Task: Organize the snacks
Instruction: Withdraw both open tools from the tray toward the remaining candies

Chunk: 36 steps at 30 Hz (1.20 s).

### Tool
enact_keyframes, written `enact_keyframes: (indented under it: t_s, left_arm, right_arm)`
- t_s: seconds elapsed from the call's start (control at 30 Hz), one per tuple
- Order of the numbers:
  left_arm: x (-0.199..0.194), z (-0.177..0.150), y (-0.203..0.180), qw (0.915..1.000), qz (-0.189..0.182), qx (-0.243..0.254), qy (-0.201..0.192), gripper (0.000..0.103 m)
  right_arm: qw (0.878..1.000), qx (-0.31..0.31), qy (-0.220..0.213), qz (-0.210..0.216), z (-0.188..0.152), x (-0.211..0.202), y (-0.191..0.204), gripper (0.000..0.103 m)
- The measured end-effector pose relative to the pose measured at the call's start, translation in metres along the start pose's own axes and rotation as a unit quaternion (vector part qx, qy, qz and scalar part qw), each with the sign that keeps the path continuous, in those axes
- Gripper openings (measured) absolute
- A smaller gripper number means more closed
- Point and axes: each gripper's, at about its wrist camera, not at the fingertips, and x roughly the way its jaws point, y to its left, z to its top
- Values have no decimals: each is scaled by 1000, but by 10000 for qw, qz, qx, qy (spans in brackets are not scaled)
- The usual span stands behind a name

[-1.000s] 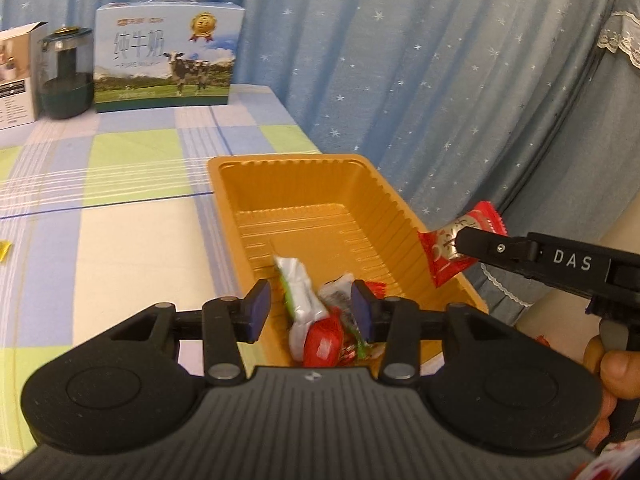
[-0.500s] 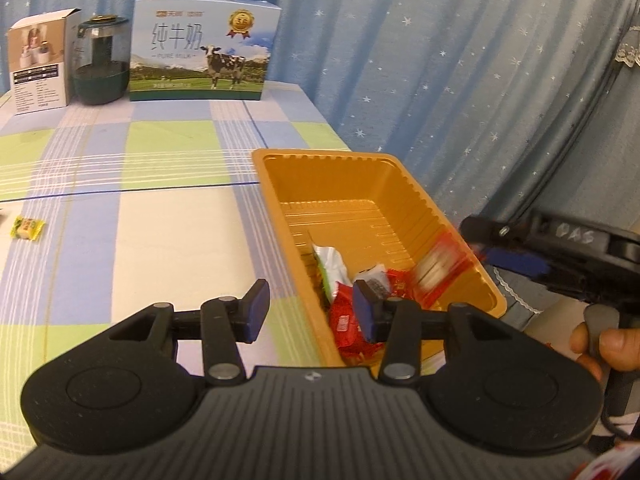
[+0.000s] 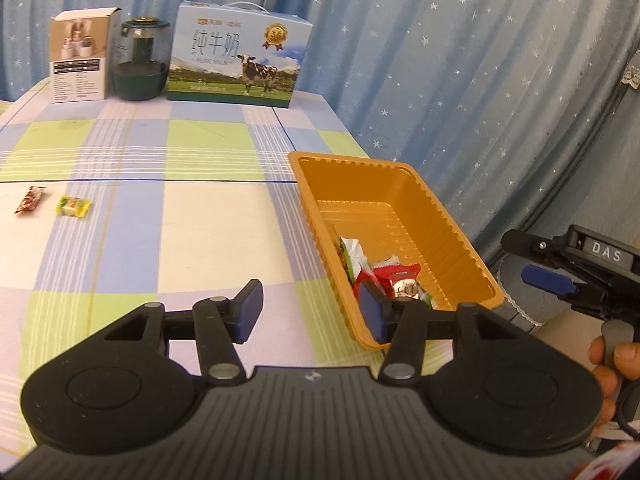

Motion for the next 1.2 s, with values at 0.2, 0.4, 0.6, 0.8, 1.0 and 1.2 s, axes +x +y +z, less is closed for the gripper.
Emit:
enact_keyframes:
  t_s: [0.2, 0.4, 0.6, 0.8, 1.0, 1.2]
  left_arm:
    - [-30, -11, 16, 9998, 178, -37, -84, 57]
    - [-59, -19, 47, 9984, 503, -200, -160, 58]
    - [-84, -23, 82, 9952, 874, -378, -233, 60]
    - [-101, -29, 106, 9928, 1057, -487, -266, 61]
    - [-112, -35, 121, 9912, 1179, -531, -283, 62]
    - [-119, -36, 130, 9897, 1279, -550, -324, 63]
  right_arm:
    - [9998, -138, -64, 162, -15, -20, 27, 68]
    - [9986, -296, 98, 421, -33, -21, 58, 68]
    - [9960, -520, 355, 626, -55, -11, 90, 68]
    - [9924, -757, 547, 805, -72, -4, 118, 68]
    - [9895, -915, 677, 894, -83, 2, 138, 68]
    - [9874, -1019, 782, 928, -93, 4, 151, 68]
